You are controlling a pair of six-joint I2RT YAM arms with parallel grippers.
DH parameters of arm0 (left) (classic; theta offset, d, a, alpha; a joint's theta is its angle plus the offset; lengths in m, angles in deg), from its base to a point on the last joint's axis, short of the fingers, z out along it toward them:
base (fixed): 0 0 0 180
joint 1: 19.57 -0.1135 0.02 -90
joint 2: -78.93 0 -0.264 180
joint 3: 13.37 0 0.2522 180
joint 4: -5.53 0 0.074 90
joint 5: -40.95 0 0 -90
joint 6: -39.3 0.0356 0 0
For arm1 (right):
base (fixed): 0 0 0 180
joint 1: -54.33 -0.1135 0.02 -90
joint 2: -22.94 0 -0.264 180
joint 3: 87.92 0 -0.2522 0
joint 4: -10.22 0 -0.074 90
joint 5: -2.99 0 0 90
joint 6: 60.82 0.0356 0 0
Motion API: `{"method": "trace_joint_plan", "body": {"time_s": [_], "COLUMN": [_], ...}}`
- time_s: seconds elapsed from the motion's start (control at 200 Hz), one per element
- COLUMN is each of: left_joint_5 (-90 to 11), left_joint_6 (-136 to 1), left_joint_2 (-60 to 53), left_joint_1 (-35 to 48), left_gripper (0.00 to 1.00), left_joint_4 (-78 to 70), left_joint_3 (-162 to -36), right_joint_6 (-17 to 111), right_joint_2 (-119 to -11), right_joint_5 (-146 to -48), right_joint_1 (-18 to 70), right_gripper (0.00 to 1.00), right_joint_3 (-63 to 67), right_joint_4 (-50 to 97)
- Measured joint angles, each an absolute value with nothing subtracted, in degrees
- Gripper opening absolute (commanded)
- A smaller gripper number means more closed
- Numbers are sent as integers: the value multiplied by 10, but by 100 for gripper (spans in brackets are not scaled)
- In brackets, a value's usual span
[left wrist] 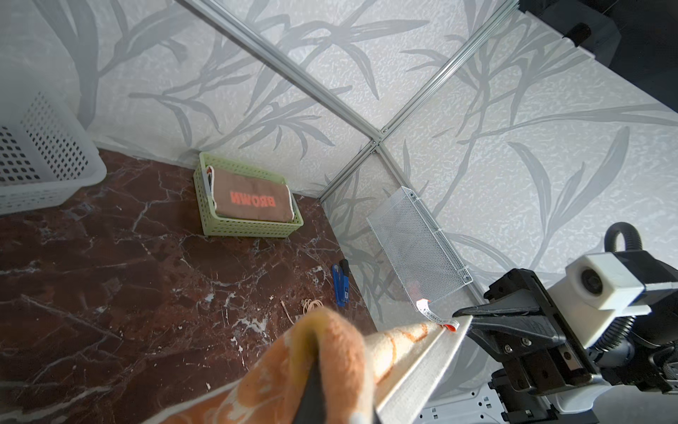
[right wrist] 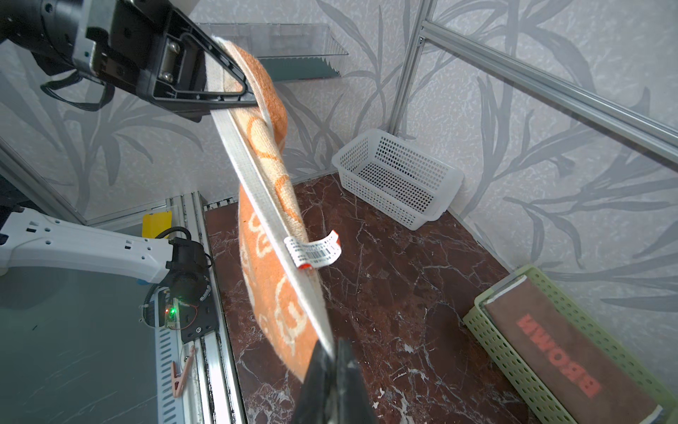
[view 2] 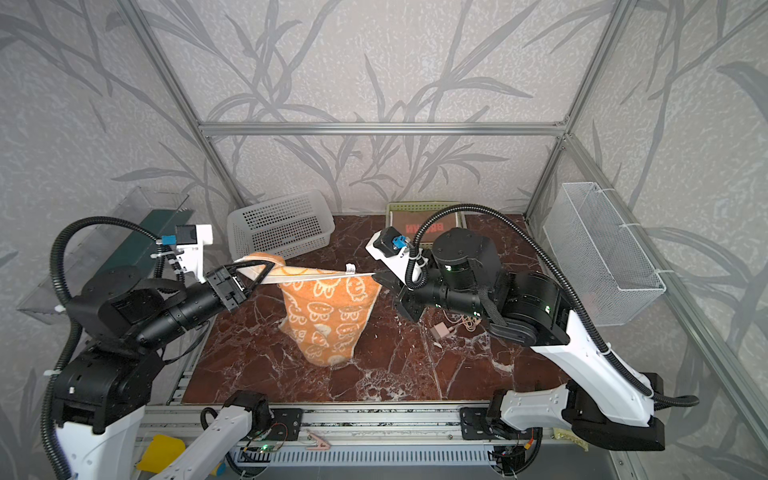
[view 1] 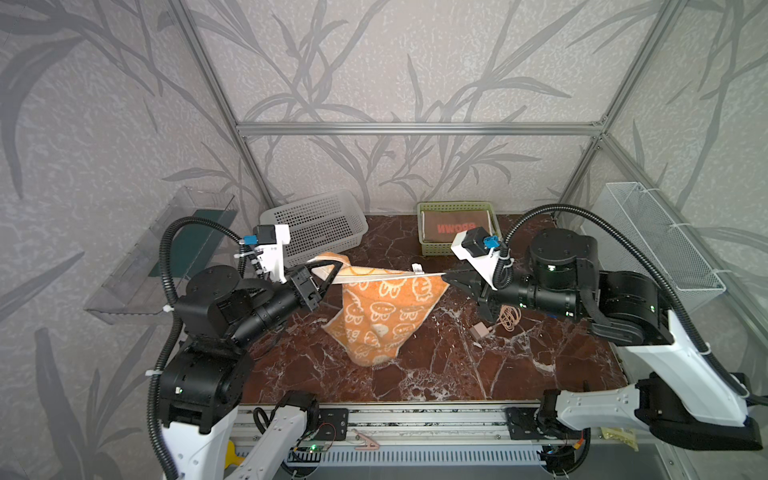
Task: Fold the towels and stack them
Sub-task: 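Lift the bunny towel by two corners with both grippers, raising it high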
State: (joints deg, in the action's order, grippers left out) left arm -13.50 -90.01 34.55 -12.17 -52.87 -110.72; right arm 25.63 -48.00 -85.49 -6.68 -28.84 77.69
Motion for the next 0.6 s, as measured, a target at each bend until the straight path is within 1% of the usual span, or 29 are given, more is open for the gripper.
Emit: {"method": "trace_joint_plan", "body": {"time_s": [0.055,0.1,0.23,0.325,0.44,0.46,0.48,0.525,0.55,0.6], "left_joint_5": [-135,-140,-163,-190,-218,-222,-226,-236,-246,-258], "left_joint_6": [-905,-909,-921,-928,-937,-938,-940,-943,-940,-942], "left_joint_2": [331,318,269,200,84,67,42,-6,-34,-82], "left_joint_1": [-122,-122,-120,-120,-121,-121,-121,-121,-123,-132], "left_gripper": [0,0,0,0,0,4,10,28,36,47], "left_joint_4": [-531,-524,-467,-406,-334,-325,-314,-297,-293,-288], "left_joint_3": [-1104,-1094,-1029,-963,-890,-882,-872,-861,-858,-859], "right_joint_6": [255,255,260,264,274,276,277,280,281,283], "right_joint_2": [-491,-504,-567,-621,-707,-723,-740,-779,-805,-845], "right_joint_5": [-848,-855,-951,-991,-1012,-1014,-1017,-1021,-1016,-1005], "right_joint_1": [-61,-38,96,158,197,201,204,210,213,222], "right_gripper": [0,0,0,0,0,0,0,0,0,0], "right_joint_3": [-300,-306,-290,-237,-181,-173,-167,-160,-159,-157], "right_joint_4": [786,790,772,740,697,691,686,681,682,685]}}
